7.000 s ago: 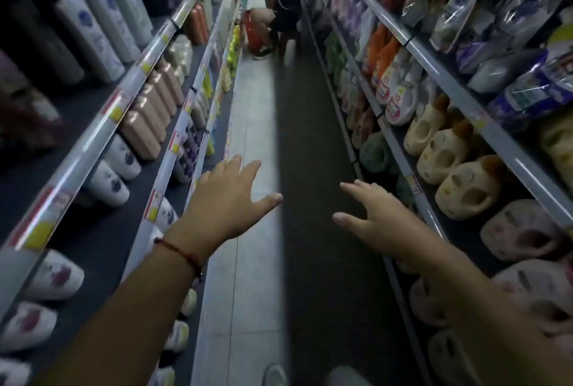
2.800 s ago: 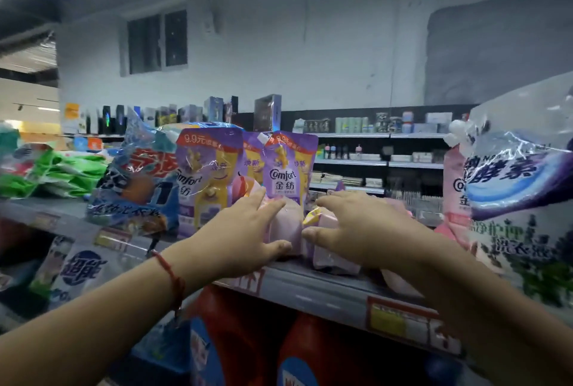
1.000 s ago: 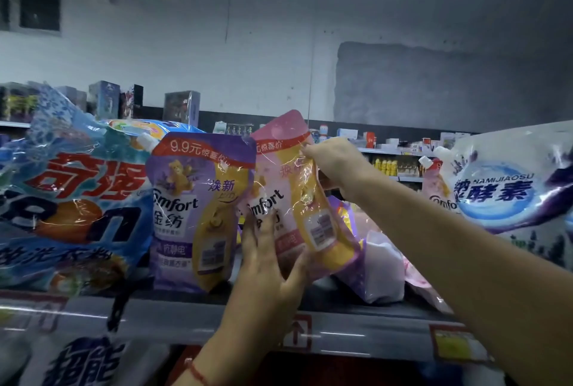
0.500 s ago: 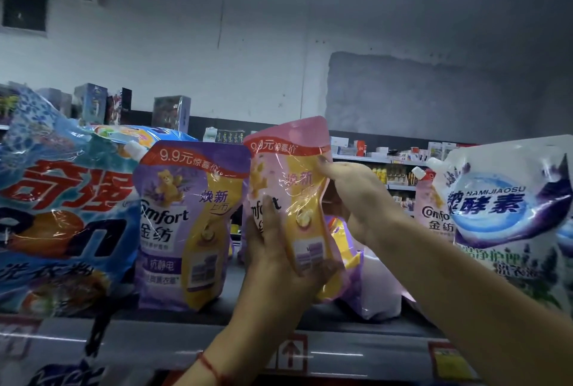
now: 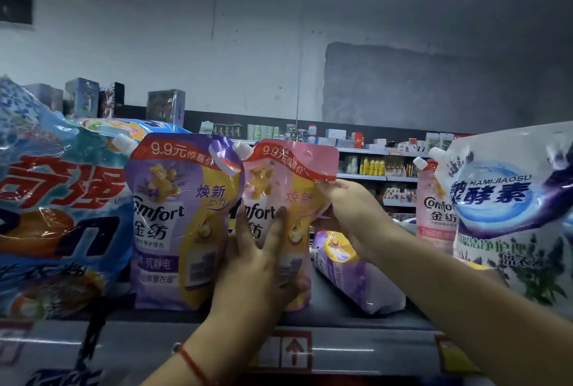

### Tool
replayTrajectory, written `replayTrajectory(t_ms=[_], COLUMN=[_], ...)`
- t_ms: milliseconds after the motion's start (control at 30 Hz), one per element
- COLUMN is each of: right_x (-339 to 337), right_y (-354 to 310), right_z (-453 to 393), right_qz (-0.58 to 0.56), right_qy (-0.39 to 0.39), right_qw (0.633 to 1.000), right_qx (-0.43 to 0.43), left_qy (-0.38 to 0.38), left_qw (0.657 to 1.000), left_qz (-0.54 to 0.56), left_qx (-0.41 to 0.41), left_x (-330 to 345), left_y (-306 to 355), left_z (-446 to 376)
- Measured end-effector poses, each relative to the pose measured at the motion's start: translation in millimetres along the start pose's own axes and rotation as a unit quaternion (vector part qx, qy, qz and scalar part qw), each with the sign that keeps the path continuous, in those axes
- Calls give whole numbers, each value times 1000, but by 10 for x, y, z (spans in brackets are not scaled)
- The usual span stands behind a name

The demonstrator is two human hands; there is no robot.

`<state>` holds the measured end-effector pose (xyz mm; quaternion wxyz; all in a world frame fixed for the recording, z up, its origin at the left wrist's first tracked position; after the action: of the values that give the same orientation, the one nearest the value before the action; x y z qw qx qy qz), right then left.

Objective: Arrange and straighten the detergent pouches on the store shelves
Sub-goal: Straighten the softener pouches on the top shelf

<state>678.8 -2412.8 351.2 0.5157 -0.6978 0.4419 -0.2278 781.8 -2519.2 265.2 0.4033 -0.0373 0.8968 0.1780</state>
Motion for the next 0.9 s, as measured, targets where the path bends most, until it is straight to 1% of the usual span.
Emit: replayTrajectory(t_ms=[167, 233, 267, 300, 367, 400, 467, 533, 567, 633, 700, 767, 833, 900], right_x=[-16, -80, -112, -139, -218, -272, -422, -581, -653, -784, -872, -914, -907, -898], right_y=[-81, -100, -113, -131, -164, -174, -160, -113, -81, -30, 9, 55, 101, 130], right_z=[77, 99, 118, 155, 239, 276, 324, 337, 324, 279, 226, 178, 123, 70], right_qz=[123, 213, 278, 350, 486, 537, 601, 637, 645, 656, 669, 677, 681, 669], right_qy=[-19, -12, -11, -15, -21, -28, -47, -66, -77, -94, -113, -135, -150, -149], right_qw=[990, 970, 950, 921, 850, 818, 778, 756, 751, 743, 732, 723, 717, 728], right_qx=[-65, -113, -144, -171, -202, -204, -176, -139, -122, -89, -60, -34, -15, 3], left_qy=[-8, -24, -30, -41, -57, -40, -4, 42, 54, 50, 32, 10, -13, -37], left_qw=[998, 997, 996, 995, 993, 993, 994, 990, 987, 977, 971, 968, 973, 976], left_qz=[-55, -75, -86, -95, -105, -108, -105, -95, -86, -68, -54, -56, -69, -88], left_qx=[8, 3, -3, -10, -22, -6, 35, 93, 127, 194, 231, 243, 221, 195], left_x=[-41, -66, -94, -103, -105, -142, -230, -267, -271, -271, -201, -130, -51, 74], left_y=[60, 82, 102, 103, 93, 119, 194, 323, 429, 677, 862, 1018, 1089, 1114], left_z=[49, 56, 57, 69, 131, 165, 217, 248, 263, 275, 242, 183, 90, -2])
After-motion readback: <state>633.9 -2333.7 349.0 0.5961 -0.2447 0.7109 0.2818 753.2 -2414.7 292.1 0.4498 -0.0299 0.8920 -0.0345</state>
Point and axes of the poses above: each hand's wrist, its own z-axis away from the middle knuckle, its own x-axis out of the palm, y = z × x, the point moved 5 cm from there along -z, towards the middle knuckle, and after that the axes turned 3 degrees about z, right-handed, at the moved point
